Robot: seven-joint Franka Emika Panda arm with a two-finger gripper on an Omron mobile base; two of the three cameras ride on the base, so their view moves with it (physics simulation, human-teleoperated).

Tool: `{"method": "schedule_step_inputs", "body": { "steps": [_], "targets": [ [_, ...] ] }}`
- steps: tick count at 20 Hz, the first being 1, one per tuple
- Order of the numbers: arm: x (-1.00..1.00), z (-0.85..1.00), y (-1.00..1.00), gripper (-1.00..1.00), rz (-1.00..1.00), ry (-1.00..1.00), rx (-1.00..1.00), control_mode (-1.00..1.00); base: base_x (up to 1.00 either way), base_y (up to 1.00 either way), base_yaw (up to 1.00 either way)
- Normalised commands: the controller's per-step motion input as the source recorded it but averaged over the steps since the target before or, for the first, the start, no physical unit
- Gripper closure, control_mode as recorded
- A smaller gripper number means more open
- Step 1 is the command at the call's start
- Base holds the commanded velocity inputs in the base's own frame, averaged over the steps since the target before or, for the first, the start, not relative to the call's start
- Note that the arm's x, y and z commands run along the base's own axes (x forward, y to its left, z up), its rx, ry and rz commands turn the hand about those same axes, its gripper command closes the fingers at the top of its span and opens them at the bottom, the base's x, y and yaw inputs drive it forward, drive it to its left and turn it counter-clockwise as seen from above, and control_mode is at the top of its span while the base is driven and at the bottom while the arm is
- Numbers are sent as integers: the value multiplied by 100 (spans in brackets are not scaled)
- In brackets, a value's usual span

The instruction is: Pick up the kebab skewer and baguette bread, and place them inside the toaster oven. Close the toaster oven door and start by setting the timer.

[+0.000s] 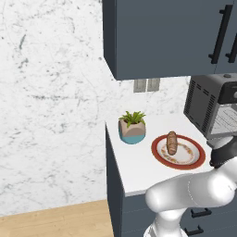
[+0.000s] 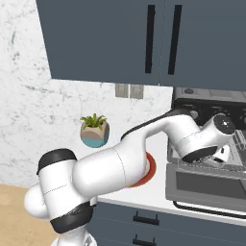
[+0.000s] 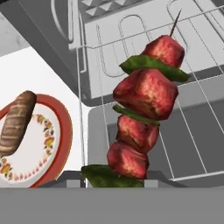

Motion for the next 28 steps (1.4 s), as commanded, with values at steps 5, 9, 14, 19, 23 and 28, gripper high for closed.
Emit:
{"method": "schedule_step_inputs", "body": {
  "steps": [5, 9, 14, 19, 23, 28],
  "targets": [
    [11, -36, 1, 100, 0, -6, -6, -100, 0, 0, 0],
    [34, -8, 0, 100, 0, 0, -7, -100, 0, 0, 0],
    [15, -12, 0, 100, 0, 0, -12, -100, 0, 0, 0],
    [6, -23, 0, 100, 0, 0, -10, -100, 0, 0, 0],
    [11, 0, 0, 100, 0, 0, -2, -100, 0, 0, 0],
    [1, -5, 0, 100, 0, 1, -4, -100, 0, 0, 0]
  ]
}}
